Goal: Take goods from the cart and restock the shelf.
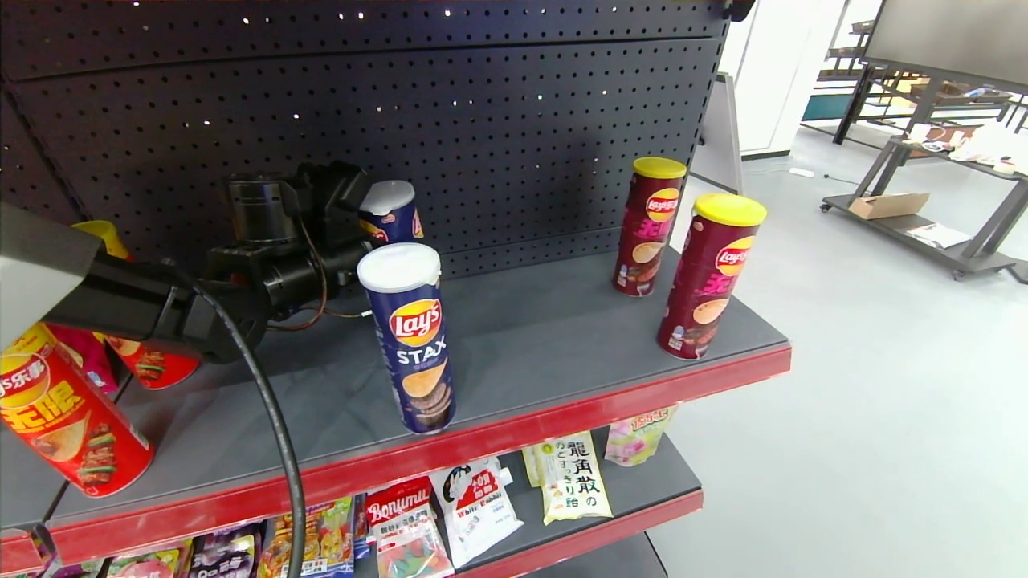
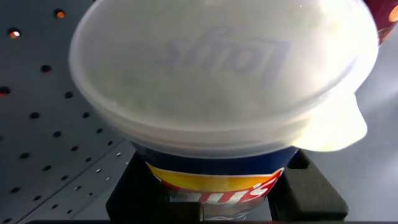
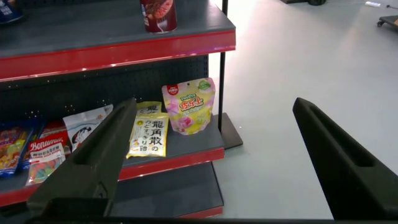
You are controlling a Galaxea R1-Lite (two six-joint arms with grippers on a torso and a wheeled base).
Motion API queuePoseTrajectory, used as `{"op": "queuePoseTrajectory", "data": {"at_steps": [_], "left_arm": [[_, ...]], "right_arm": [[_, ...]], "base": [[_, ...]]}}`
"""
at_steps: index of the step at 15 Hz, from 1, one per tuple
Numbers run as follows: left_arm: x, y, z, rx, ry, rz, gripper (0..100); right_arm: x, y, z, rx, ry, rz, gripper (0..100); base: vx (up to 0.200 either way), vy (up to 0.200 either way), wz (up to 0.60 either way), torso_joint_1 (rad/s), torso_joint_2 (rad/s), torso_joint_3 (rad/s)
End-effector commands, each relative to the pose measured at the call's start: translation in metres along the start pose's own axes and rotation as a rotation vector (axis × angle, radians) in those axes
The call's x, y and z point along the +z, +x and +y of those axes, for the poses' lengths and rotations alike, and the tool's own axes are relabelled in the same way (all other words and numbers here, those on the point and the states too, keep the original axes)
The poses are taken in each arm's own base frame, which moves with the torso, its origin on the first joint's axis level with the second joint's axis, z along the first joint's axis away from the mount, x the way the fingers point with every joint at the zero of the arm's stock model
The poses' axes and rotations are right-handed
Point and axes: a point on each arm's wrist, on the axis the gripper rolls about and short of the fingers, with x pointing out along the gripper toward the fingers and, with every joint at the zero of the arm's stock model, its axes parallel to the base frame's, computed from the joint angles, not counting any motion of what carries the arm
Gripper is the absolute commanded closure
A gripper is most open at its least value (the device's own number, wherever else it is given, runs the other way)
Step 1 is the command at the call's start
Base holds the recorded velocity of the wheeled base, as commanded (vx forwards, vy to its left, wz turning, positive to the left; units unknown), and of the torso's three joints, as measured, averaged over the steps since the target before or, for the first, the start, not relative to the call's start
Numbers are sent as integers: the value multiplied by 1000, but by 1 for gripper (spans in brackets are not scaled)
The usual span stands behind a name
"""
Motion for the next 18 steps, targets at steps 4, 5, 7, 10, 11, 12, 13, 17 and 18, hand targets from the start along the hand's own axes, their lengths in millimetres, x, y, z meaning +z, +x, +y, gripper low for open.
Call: {"op": "queuePoseTrajectory", "data": {"at_steps": [4, 5, 7, 10, 11, 12, 13, 17, 18], "left_arm": [[-3, 3, -2, -7, -2, 6, 100], [-3, 3, -2, -7, 1, 5, 100], [-3, 3, -2, -7, 3, 5, 100], [-5, 3, -3, -6, 6, 11, 0], [-5, 3, -3, -6, 6, 11, 0], [-4, 3, -2, -6, 4, 8, 0], [-2, 2, -2, -6, 1, 5, 0], [1, -10, -5, -7, -3, 14, 0], [-1, -17, -6, -4, -7, 29, 0]], "right_arm": [[0, 0, 0, 0, 1, 1, 0], [0, 0, 0, 2, -1, 2, 0], [0, 0, 0, 2, -1, 2, 0], [0, 0, 0, 2, -1, 1, 0], [0, 0, 0, 2, 1, 1, 0], [0, 0, 0, 2, -1, 1, 0], [0, 0, 0, 2, -1, 2, 0], [0, 0, 0, 2, 1, 1, 0], [0, 0, 0, 2, 1, 1, 0]], "base": [[0, 0, 0, 0, 0, 0], [0, 0, 0, 0, 0, 0], [0, 0, 0, 0, 0, 0], [0, 0, 0, 0, 0, 0], [0, 0, 0, 0, 0, 0], [0, 0, 0, 0, 0, 0], [0, 0, 0, 0, 0, 0], [0, 0, 0, 0, 0, 0], [0, 0, 0, 0, 0, 0]]}}
